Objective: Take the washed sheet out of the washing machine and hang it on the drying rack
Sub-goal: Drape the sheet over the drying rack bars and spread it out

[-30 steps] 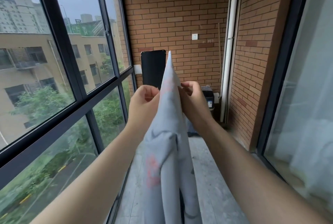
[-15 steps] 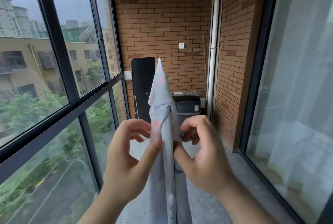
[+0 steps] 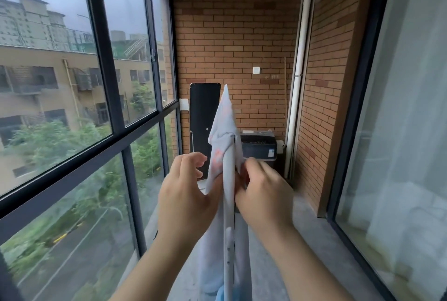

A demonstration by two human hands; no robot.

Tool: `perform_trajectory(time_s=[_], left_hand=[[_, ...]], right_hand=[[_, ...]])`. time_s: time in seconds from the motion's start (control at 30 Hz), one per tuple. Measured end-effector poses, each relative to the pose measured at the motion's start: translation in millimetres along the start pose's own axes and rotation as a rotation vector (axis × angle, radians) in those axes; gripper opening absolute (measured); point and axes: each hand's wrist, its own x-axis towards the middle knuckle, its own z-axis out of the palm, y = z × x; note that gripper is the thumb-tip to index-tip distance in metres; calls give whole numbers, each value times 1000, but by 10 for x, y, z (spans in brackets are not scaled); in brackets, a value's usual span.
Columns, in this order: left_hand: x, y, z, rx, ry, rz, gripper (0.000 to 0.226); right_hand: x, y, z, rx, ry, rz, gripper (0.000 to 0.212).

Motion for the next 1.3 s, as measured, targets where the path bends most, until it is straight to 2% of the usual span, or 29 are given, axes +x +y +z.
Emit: perform_trajectory(time_s=[0.17,0.27,0.5,0.7,0.87,0.97,1.03,1.13,1.2,1.3], left_hand=[[107,140,-22,144,92,109,15],[139,233,-27,208,120,99,16],[253,273,-75,144,124,124,6],[379,270,-185,138,181,123,10],[391,249,-216,171,181,158,10],[311,264,-188,257,154,211,24],[259,292,-160,289,93,242,36],[264,335,-149,311,26,202,37],[302,348,-141,323,12,184,31],[365,343,-142,320,16,203,23]], right_hand=[[52,30,-152,-16,12,-38,9],[47,76,-272,-23,32,-49,16],[75,171,-413,-18,69,-34,17],[197,326,-547,51,148,19,18],[292,372,-644,22,242,-13,19],[260,345,-617,18,296,-23,15],[186,330,-554,55,294,-87,5],[47,258,-409,50,145,-202,24],[18,205,-335,7,60,-207,40],[85,101,-283,-6,38,-173,53]])
